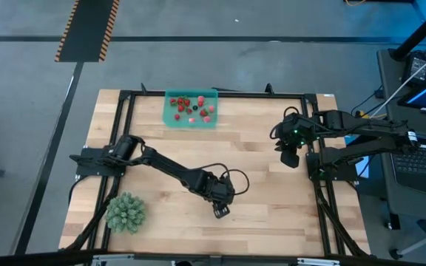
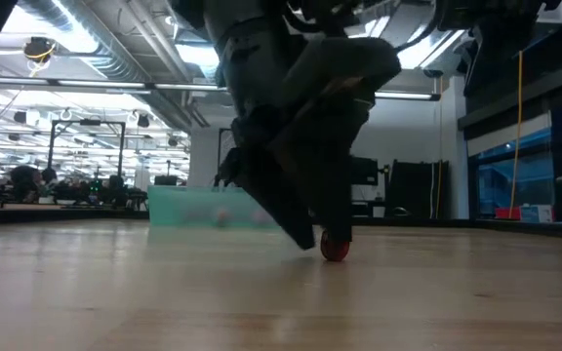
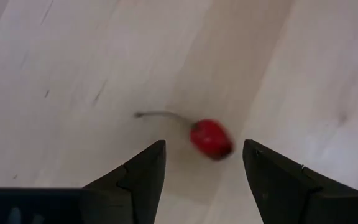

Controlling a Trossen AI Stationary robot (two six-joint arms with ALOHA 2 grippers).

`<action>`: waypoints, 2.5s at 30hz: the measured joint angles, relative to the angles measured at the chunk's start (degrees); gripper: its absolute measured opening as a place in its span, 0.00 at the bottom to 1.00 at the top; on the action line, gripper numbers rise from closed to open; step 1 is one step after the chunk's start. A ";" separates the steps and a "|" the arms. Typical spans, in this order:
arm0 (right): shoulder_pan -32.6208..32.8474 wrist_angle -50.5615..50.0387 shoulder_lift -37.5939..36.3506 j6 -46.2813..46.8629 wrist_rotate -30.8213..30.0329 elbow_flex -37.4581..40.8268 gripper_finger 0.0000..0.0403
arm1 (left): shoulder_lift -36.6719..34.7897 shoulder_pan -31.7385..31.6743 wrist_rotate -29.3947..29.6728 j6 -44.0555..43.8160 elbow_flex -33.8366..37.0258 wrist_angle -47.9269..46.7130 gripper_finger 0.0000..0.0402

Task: Pick and placing Produce into tupperware
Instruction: Put the red cherry into the blue bin

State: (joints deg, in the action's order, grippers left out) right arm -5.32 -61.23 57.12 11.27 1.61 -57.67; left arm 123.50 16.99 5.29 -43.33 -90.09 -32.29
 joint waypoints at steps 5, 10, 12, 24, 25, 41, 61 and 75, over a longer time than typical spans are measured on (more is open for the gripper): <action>0.00 0.02 0.00 0.00 -0.02 0.00 0.25 | 0.63 -0.02 0.24 -0.04 -0.08 0.87 0.51; -0.02 0.09 0.00 -0.01 -0.02 0.00 0.25 | 0.92 0.00 1.37 -0.04 0.00 1.01 0.51; -0.02 0.09 0.00 0.02 -0.02 0.00 0.25 | 0.94 -0.02 2.85 -0.04 0.03 0.99 0.51; -0.02 0.07 0.00 0.00 -0.02 0.00 0.25 | 2.17 0.03 3.41 0.29 -0.24 0.38 0.40; -0.01 0.07 0.00 0.00 -0.02 0.00 0.25 | 2.19 0.03 3.47 0.39 -0.24 0.27 0.38; -0.01 0.02 0.00 0.07 -0.04 0.00 0.25 | 1.06 -0.73 2.01 0.39 0.03 -2.48 0.07; 0.00 0.13 0.02 0.24 -0.03 0.00 0.25 | -26.32 -20.09 7.07 14.07 0.03 -33.03 0.10; -0.01 0.13 0.02 0.44 -0.04 0.00 0.25 | -29.00 -45.75 0.62 32.16 0.03 -32.77 0.08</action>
State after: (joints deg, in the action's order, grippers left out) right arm -5.34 -61.10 57.14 11.70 1.56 -57.67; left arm 94.50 -28.76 5.90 -11.17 -90.06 -65.06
